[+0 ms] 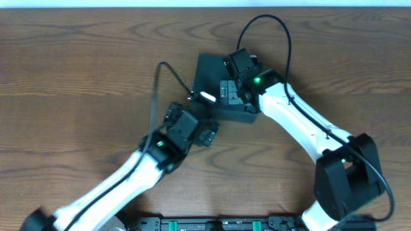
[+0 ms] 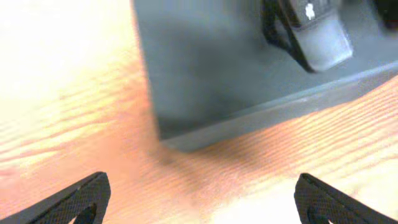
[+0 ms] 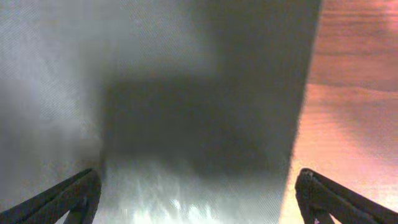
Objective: Pack container
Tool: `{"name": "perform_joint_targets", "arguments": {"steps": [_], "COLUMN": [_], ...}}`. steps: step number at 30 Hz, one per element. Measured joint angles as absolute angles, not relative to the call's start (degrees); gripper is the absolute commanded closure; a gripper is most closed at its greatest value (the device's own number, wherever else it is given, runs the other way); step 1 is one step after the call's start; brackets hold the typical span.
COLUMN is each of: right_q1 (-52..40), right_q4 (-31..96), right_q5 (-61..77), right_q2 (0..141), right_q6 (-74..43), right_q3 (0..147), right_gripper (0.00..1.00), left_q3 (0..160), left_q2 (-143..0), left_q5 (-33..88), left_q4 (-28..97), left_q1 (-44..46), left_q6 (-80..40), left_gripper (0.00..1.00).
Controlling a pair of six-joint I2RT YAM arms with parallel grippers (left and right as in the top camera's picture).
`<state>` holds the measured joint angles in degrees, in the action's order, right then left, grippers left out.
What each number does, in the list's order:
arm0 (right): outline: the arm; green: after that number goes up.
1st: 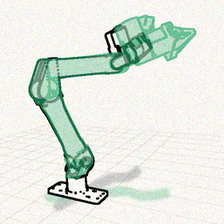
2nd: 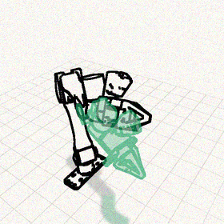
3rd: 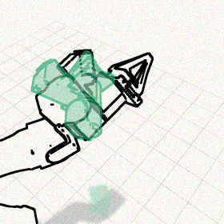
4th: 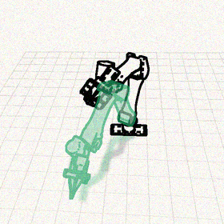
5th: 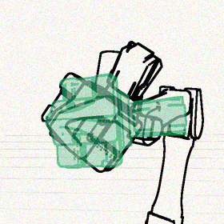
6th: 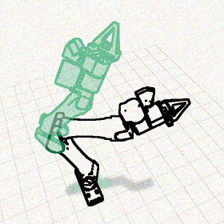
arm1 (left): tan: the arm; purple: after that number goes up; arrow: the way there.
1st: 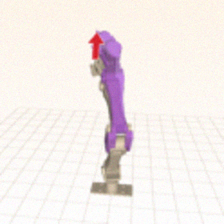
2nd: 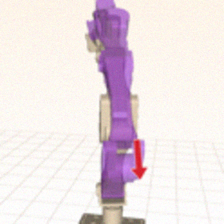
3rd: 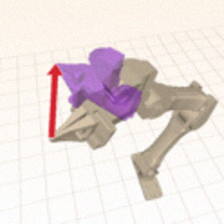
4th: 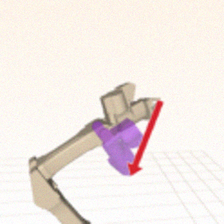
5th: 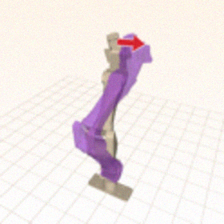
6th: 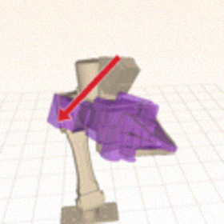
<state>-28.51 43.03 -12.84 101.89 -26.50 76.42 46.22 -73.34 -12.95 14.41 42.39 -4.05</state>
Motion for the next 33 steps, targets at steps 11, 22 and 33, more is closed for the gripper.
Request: {"name": "perform_joint_targets", "arguments": {"steps": [11,22,33], "right_q1": [-20.6,-9.0,-9.1], "right_q4": [53.0,49.8,43.1], "right_q5": [-11.3,-10.4,-6.8], "right_q2": [86.5,96.4,105.3], "right_q6": [-28.8,-30.4,-30.6], "right_q3": [76.3,76.3,76.3], "right_gripper": [0.01,0.01,0.01], "left_q3": [46.2,46.2,46.2], "left_q2": [-66.3,-82.8,-91.0], "left_q5": [-13.7,-6.2,-3.2], "left_q4": [14.2,1.3,-3.3], "left_q1": [24.8,18.1,18.1], "left_q6": [-6.2,-6.4,-6.4], "left_gripper": [0.05,0.05,0.04]}}
